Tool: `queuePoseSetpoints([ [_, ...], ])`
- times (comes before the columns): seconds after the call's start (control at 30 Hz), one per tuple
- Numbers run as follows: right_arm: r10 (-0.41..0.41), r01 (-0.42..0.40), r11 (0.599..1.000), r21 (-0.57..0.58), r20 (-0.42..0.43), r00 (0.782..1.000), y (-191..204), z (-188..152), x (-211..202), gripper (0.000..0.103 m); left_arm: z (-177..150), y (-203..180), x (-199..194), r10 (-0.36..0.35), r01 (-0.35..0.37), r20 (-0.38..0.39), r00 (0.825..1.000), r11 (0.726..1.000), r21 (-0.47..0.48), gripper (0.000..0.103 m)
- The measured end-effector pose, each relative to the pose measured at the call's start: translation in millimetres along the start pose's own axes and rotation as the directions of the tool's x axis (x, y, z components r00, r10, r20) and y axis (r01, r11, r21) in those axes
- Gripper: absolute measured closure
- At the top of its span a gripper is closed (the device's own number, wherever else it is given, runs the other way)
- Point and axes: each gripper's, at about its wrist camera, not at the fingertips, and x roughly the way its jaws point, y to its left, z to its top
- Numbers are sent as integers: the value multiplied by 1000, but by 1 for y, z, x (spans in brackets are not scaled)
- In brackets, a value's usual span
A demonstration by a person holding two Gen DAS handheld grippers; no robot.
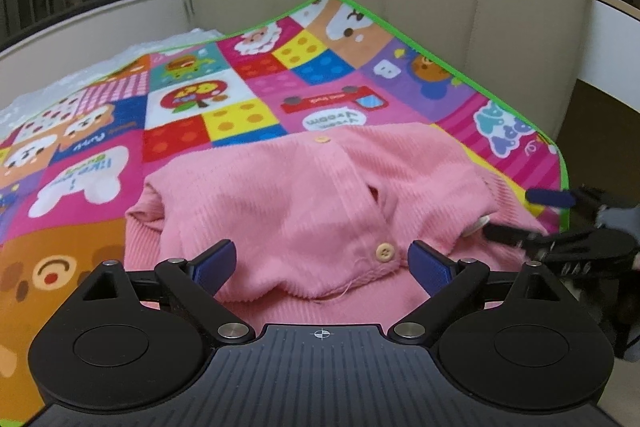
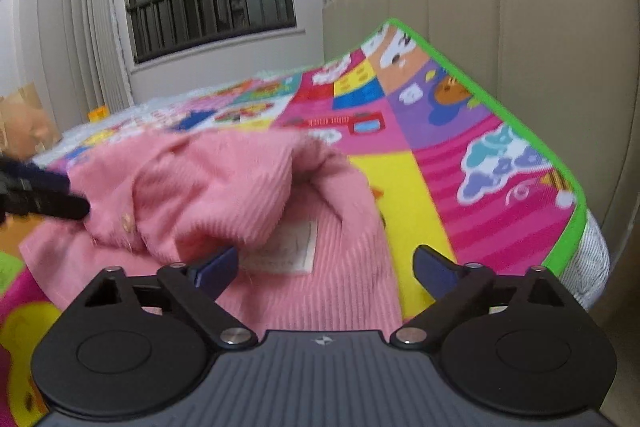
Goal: Fold clothes
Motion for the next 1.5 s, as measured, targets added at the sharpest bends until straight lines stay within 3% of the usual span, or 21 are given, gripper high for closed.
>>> queuePoseSetpoints([
  [0.1,53,-54,997,46,26,998,-4,14,-8,36,-1,1,0,-1,1,0,1000,1000,-2,6],
  [0.13,82,-83,994,66,26,996,-6,18,-9,49,-1,1,0,-1,1,0,1000,1000,-3,6],
  [0.17,110,-111,990,84,20,994,-6,22,-8,53,-2,1,0,0,0,0,1000,1000,-3,6],
  [0.3,131,-132,982,133,15,991,-2,31,-3,52,-5,3,-3,29,-29,11,1000,1000,12,6],
  [0.47,131,-139,976,169,58,990,-5,32,-10,45,-18,46,-16,28,-22,25,999,980,-196,6],
  [0.57,140,-152,974,169,84,987,-8,34,-17,37,-25,72,-24,28,-16,34,999,947,-320,6],
  [0.67,154,-166,968,189,77,985,-8,38,-10,25,-27,98,-12,-26,38,33,999,896,-441,6],
  [0.83,161,-152,965,214,-25,987,-2,32,34,26,-23,112,26,-103,109,41,994,839,-533,10],
  [0.87,167,-156,965,209,-38,985,2,31,42,36,-21,112,32,-110,114,41,993,835,-538,17],
  [0.9,177,-164,967,195,-51,983,6,31,48,47,-18,112,37,-116,117,35,993,835,-538,33],
  [0.93,189,-176,969,173,-64,980,11,33,54,73,-15,112,41,-123,119,28,992,836,-536,42],
  [0.97,198,-186,970,156,-65,978,16,36,56,86,-12,112,46,-129,120,21,991,836,-535,58],
  [1.0,204,-194,970,146,-54,978,19,42,55,88,-7,111,38,-124,126,38,992,846,-518,70],
  [1.07,221,-219,968,120,-4,975,24,56,40,91,2,108,21,-112,136,78,991,868,-478,78],
  [1.23,306,-311,940,139,56,950,19,66,-6,91,3,103,-23,-121,164,125,985,886,-433,77],
  [1.33,301,-295,945,138,-20,954,20,43,-9,90,-19,96,-28,-108,125,64,992,909,-397,69],
  [1.43,216,-206,975,83,-154,964,26,9,4,89,-36,94,-25,-79,70,-7,997,919,-388,55],
  [1.5,171,-162,985,60,-190,967,23,-3,7,81,-47,92,-23,-59,34,-53,997,924,-380,52],
])
